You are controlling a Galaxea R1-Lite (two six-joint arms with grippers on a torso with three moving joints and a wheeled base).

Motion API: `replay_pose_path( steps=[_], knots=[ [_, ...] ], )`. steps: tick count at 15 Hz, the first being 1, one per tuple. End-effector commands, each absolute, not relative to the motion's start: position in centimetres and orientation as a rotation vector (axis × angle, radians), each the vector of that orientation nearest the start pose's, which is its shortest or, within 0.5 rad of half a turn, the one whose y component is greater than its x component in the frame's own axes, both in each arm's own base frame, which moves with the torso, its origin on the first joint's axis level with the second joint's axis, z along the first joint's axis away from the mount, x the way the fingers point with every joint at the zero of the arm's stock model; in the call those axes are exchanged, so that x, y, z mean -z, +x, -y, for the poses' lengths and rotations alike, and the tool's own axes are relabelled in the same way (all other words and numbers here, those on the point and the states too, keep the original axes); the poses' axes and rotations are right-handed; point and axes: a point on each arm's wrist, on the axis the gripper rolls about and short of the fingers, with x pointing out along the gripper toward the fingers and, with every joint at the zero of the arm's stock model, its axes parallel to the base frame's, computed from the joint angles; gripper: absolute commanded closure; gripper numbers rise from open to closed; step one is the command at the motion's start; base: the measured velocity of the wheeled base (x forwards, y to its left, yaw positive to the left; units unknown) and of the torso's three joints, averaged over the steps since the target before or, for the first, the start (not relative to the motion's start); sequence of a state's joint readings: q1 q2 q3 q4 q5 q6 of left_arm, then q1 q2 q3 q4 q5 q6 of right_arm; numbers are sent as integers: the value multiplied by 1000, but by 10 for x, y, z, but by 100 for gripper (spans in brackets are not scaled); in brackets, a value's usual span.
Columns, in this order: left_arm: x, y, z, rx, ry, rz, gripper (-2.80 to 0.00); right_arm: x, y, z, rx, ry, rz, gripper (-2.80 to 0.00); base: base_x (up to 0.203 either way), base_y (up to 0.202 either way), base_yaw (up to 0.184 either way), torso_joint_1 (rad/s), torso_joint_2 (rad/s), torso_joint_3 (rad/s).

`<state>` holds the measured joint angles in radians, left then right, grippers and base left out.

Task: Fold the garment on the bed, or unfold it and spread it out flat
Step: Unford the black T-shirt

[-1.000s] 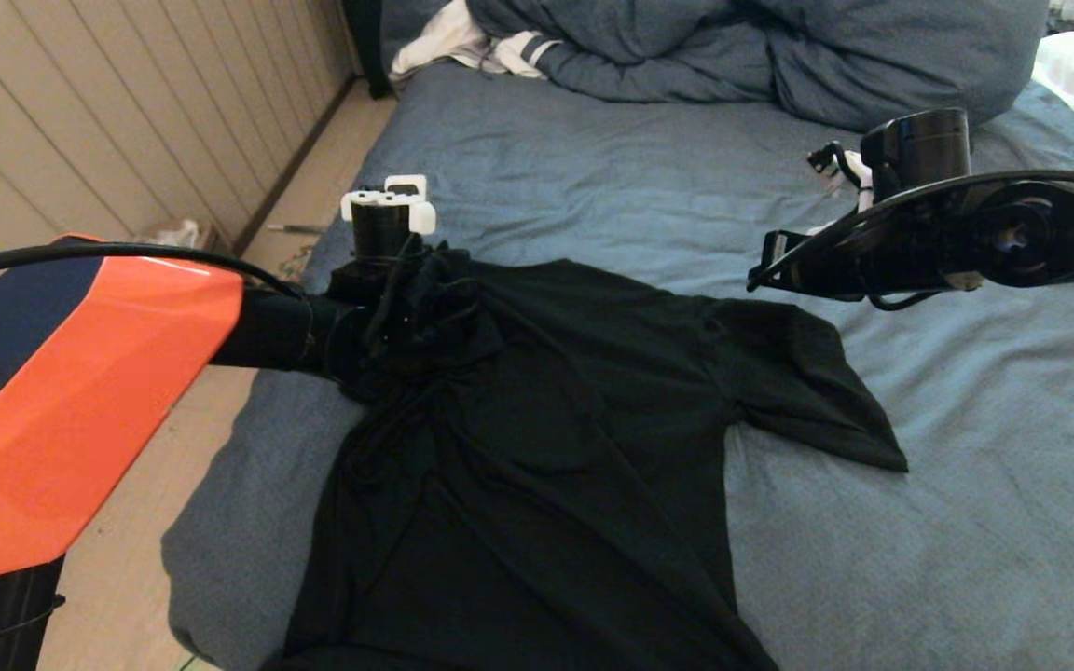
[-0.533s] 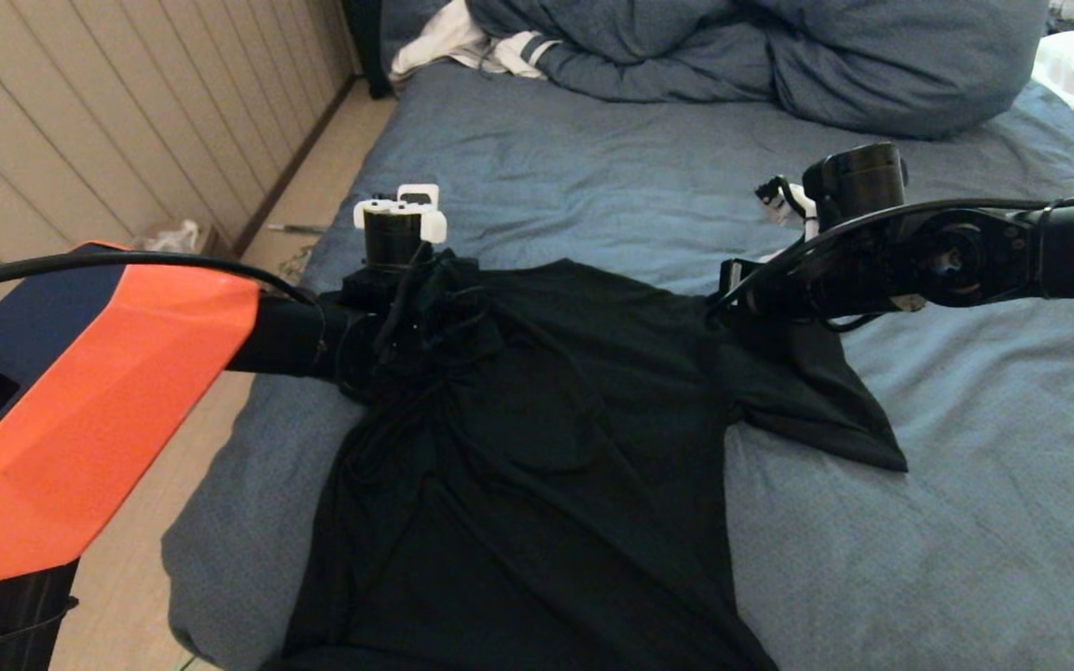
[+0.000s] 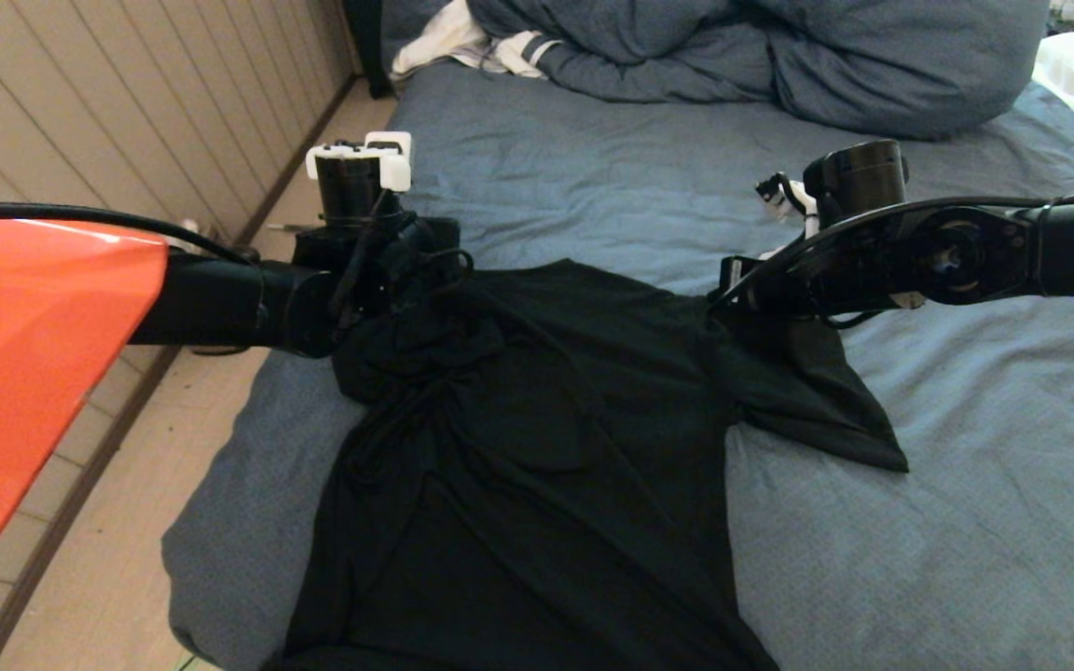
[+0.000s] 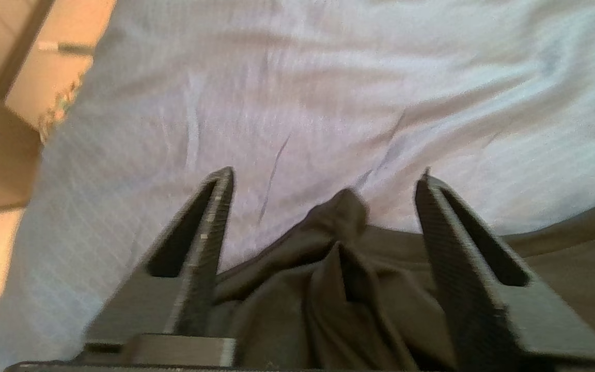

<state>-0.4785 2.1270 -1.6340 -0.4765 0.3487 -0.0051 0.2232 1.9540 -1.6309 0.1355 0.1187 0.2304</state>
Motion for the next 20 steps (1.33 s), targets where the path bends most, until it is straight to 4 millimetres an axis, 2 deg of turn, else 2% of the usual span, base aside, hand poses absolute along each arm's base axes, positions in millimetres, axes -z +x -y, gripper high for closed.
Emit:
replay_pose_path(
  steps=[1,3,6,9,10,15,20],
  knots=[
    [-252,393,195,129,-6,3,-280,-250,383,-90,-283,201,-496,0,0,0,0,0,0,0],
    [-246,383,197,145,27,-71,-280,-251,383,-90,-283,202,-494,0,0,0,0,0,0,0],
    [-224,357,209,200,143,-225,-280,-252,385,-88,-275,204,-492,0,0,0,0,0,0,0],
    [-205,337,221,265,316,-279,-280,-250,386,-88,-273,205,-495,0,0,0,0,0,0,0],
    [-205,334,224,277,331,-277,-280,-249,386,-89,-274,205,-498,0,0,0,0,0,0,0],
    [-198,338,228,280,333,-283,-280,-245,389,-89,-273,204,-506,0,0,0,0,0,0,0],
    [-182,353,235,271,328,-268,-280,-240,392,-90,-272,202,-515,0,0,0,0,0,0,0]
  ],
)
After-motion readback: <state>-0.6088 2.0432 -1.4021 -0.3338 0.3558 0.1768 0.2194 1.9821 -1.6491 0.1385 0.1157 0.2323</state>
